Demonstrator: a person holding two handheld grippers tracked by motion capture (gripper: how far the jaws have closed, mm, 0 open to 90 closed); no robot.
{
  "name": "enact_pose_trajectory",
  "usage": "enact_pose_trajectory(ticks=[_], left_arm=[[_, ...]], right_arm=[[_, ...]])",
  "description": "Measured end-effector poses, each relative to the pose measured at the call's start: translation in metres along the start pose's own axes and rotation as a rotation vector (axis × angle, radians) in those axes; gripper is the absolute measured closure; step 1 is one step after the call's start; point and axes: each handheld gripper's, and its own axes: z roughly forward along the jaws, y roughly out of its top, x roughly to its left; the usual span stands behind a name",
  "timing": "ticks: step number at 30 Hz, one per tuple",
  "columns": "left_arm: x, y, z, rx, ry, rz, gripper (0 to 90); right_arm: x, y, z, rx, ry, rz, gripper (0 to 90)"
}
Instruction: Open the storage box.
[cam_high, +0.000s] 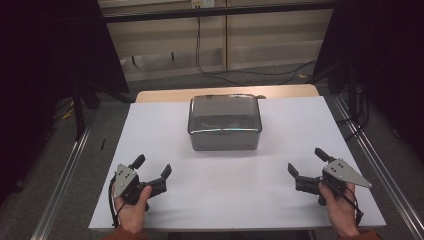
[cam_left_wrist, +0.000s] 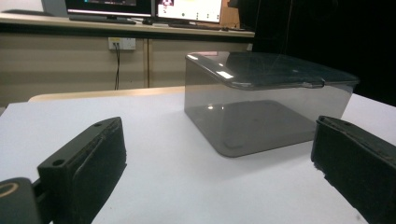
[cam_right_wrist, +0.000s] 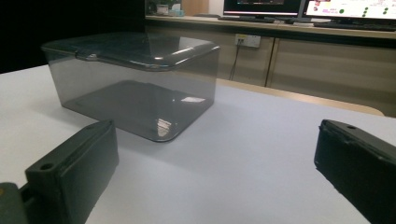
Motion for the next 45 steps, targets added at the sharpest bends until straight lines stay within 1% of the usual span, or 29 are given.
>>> enact_pose_trajectory(ticks=[1, 2, 3, 4, 6, 8, 10, 12, 14, 16, 19, 21, 22, 23, 25, 26, 28, 30, 32, 34, 36, 38, 39, 40, 41, 43, 45], left_arm=[[0.001, 0.0, -0.001, 0.001, -0.004, -0.002, 3.2], [0.001, 0.0, -0.002, -0.008, -0.009, -0.02, 3.2], [0.0, 0.0, -0.002, -0.01, -0.007, -0.023, 3.2], [0.0, 0.0, -0.003, -0.008, -0.003, -0.012, 3.2], [0.0, 0.0, -0.002, -0.007, -0.002, -0.013, 3.2], [0.0, 0.0, -0.003, 0.0, -0.001, -0.003, 3.2], [0.0, 0.0, -0.003, 0.007, -0.007, 0.005, 3.2], [-0.002, 0.0, -0.003, -0.005, -0.007, 0.001, 3.2], [-0.003, 0.0, -0.004, -0.005, -0.013, 0.008, 3.2], [-0.006, 0.001, -0.005, -0.021, -0.024, 0.006, 3.2], [-0.008, 0.001, -0.004, -0.008, -0.028, 0.021, 3.2], [-0.007, 0.0, -0.004, 0.004, -0.031, 0.026, 3.2], [-0.008, 0.0, -0.004, 0.005, -0.03, 0.028, 3.2], [-0.008, 0.0, -0.003, 0.001, -0.031, 0.018, 3.2], [-0.008, 0.0, -0.003, 0.007, -0.032, 0.02, 3.3], [-0.008, 0.0, -0.004, 0.014, -0.031, 0.029, 3.2], [-0.008, 0.0, -0.003, 0.013, -0.034, 0.025, 3.2], [-0.009, 0.0, -0.003, 0.01, -0.033, 0.037, 3.2], [-0.009, 0.0, -0.003, 0.014, -0.04, 0.041, 3.2], [-0.009, 0.0, -0.003, 0.017, -0.039, 0.04, 3.3], [-0.008, -0.001, -0.002, 0.025, -0.037, 0.042, 3.2], [-0.008, -0.001, -0.002, 0.026, -0.035, 0.041, 3.2], [-0.008, -0.001, -0.001, 0.026, -0.036, 0.034, 3.2], [-0.009, -0.001, -0.001, 0.026, -0.034, 0.031, 3.2], [-0.008, -0.001, 0.0, 0.032, -0.036, 0.036, 3.2], [-0.009, -0.002, 0.0, 0.034, -0.04, 0.034, 3.2], [-0.009, -0.002, 0.001, 0.035, -0.042, 0.038, 3.2]], right_arm=[[0.002, 0.0, 0.001, 0.0, 0.002, 0.001, 0.0], [0.003, 0.0, 0.002, 0.0, 0.011, -0.002, 0.0], [0.005, 0.0, 0.003, 0.003, 0.017, -0.006, 0.0], [0.006, 0.0, 0.003, 0.006, 0.017, -0.007, 0.0], [0.009, 0.001, 0.006, 0.003, 0.026, -0.01, 0.0], [0.011, 0.002, 0.009, 0.003, 0.036, -0.005, 0.0], [0.014, 0.002, 0.012, 0.01, 0.039, -0.011, 0.0], [0.016, 0.002, 0.015, 0.019, 0.034, -0.013, 0.3], [0.017, 0.003, 0.017, 0.02, 0.047, -0.007, 0.3], [0.018, 0.004, 0.019, 0.018, 0.048, -0.005, 0.4], [0.022, 0.006, 0.023, 0.018, 0.057, -0.008, 0.4], [0.026, 0.007, 0.027, 0.018, 0.075, -0.01, 0.2], [0.028, 0.009, 0.028, 0.015, 0.087, -0.021, 0.2], [0.03, 0.01, 0.03, 0.014, 0.091, -0.025, 0.3], [0.033, 0.012, 0.034, 0.011, 0.111, -0.022, 0.5], [0.035, 0.013, 0.036, 0.009, 0.111, -0.029, 0.5], [0.038, 0.015, 0.04, 0.006, 0.122, -0.039, 0.5], [0.041, 0.019, 0.044, 0.006, 0.115, -0.053, 0.5], [0.042, 0.022, 0.049, 0.006, 0.101, -0.039, 0.9], [0.044, 0.025, 0.054, -0.005, 0.116, -0.037, 0.8], [0.047, 0.027, 0.058, 0.004, 0.127, -0.053, 0.7], [0.051, 0.029, 0.062, 0.005, 0.153, -0.045, 0.5], [0.053, 0.031, 0.064, 0.008, 0.155, -0.045, 0.5], [0.056, 0.032, 0.066, 0.007, 0.166, -0.054, 0.6], [0.058, 0.033, 0.067, 0.01, 0.175, -0.063, 0.6], [0.062, 0.036, 0.071, 0.008, 0.176, -0.09, 0.6], [0.066, 0.038, 0.074, 0.008, 0.189, -0.101, 0.6]])
